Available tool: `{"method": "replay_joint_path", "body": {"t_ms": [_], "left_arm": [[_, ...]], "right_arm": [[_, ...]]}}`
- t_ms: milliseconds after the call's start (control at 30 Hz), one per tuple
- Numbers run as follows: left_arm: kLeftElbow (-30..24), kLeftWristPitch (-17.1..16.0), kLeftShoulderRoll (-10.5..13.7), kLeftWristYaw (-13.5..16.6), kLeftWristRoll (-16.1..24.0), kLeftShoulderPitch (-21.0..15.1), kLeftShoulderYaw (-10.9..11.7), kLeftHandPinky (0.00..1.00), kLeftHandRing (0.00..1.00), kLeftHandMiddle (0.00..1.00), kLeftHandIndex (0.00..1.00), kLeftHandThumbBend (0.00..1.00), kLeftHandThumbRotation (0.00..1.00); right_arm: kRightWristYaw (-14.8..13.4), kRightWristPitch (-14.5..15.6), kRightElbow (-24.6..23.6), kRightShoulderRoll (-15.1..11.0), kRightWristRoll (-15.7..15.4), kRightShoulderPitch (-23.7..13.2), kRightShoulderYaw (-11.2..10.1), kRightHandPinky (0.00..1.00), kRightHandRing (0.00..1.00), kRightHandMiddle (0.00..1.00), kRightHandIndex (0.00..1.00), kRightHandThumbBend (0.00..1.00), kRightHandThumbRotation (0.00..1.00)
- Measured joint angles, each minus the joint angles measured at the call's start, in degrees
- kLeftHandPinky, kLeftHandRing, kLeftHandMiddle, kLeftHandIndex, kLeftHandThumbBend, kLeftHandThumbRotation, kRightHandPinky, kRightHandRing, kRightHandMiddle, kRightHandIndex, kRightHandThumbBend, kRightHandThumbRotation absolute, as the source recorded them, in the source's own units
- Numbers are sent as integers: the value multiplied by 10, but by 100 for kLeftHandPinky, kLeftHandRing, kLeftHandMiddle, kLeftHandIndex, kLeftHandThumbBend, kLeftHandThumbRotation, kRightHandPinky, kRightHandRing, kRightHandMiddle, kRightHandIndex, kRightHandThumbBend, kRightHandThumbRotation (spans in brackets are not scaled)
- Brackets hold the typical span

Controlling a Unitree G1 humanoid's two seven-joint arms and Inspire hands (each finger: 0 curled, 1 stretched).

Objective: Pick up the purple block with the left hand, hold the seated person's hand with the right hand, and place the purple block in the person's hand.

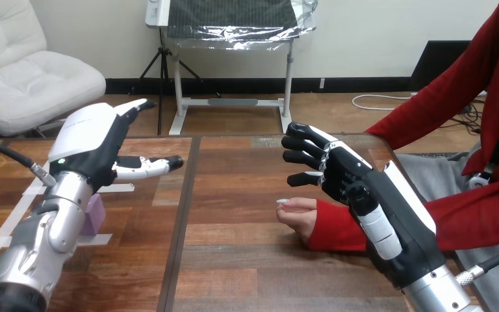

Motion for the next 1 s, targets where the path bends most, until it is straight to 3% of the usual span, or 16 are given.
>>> {"method": "replay_joint_path", "body": {"t_ms": [367,1000], "left_arm": [[97,35,0,41,10,-45,-31,75,82,84,84,90,48],[198,85,0,64,6,-96,-61,76,83,84,84,89,41]], "right_arm": [[0,0,0,0,0,0,0,72,84,86,87,91,100],[0,0,0,0,0,0,0,70,82,85,86,90,100]]}}
